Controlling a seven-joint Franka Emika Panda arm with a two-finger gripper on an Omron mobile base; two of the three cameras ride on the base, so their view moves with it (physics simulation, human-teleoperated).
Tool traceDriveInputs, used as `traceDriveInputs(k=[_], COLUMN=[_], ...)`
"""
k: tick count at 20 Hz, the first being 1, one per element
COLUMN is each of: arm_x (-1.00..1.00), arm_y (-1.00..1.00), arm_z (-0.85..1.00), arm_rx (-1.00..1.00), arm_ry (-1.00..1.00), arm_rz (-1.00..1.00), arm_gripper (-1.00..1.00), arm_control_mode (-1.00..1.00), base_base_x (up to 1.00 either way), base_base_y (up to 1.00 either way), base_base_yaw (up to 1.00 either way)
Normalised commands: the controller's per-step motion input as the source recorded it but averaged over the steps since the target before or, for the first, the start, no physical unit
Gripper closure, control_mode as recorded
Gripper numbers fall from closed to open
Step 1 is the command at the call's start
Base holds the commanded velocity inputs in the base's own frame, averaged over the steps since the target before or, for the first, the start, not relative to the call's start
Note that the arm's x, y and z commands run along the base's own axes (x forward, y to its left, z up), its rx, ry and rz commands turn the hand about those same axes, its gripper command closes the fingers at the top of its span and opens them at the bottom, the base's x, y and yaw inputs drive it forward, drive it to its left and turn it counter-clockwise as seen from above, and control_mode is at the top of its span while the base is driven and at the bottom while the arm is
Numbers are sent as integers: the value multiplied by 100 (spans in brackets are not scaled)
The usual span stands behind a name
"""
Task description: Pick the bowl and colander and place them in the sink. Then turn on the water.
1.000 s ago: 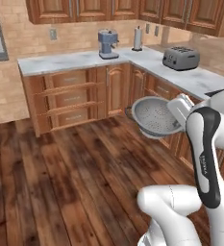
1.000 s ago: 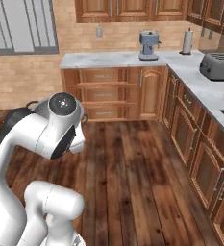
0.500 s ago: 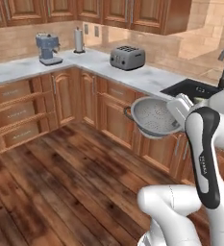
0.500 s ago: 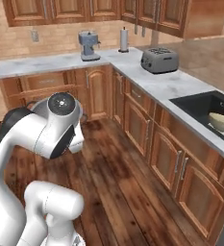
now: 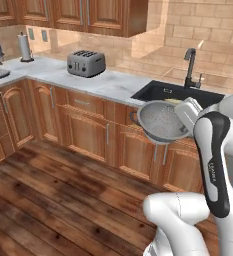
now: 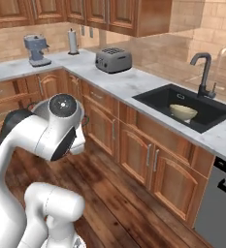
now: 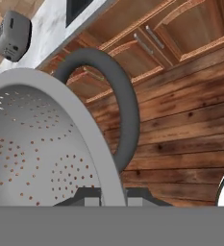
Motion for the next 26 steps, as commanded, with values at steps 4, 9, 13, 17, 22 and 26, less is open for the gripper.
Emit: traceDriveInputs(k=[4,9,13,17,22,26], arm_x=[0,0,0,0,0,0], arm_y=[0,0,0,0,0,0], arm_z=[0,0,0,0,0,0], arm_rx=[0,0,0,0,0,0], arm_ry=[0,0,0,0,0,0], arm_rz=[0,0,0,0,0,0], arm_gripper=[100,100,100,100,100,100], arm_control_mode=[100,100,100,100,100,100], base_base_x=[47,43,50,66,80,54], base_base_y=[7,3,4,10,29,31], base_base_yaw=[-34,-20,-15,-15,-22,-30])
